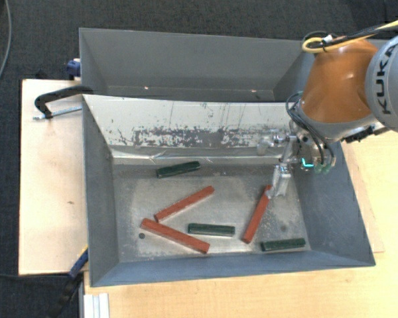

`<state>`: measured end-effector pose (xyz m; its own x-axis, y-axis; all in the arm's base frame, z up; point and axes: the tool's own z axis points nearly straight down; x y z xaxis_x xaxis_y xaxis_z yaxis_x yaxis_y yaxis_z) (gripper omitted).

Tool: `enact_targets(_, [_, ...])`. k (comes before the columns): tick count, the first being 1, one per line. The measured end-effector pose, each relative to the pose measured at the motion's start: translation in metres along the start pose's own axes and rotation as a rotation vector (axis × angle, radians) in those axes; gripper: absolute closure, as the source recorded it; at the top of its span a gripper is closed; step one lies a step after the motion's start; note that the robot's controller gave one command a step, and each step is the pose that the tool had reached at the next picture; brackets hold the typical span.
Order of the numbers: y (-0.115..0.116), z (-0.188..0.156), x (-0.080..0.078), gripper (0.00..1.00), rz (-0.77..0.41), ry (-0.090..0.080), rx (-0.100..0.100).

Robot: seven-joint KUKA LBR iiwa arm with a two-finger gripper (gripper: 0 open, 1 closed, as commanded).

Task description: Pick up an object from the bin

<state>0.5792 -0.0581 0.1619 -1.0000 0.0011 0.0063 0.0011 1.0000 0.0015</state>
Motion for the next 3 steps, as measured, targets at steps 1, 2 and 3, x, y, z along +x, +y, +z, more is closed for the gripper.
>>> enact_targets(1, [0.000, -0.004, -0.002, 0.00, -0.001, -0.008, 0.001])
enact_targets(2, [0.003, 0.045, 0.035, 0.00, -0.278, -0.015, 0.003])
enact_targets(3, [0.006, 0.072, 0.057, 0.00, -0.473, -0.005, 0.001])
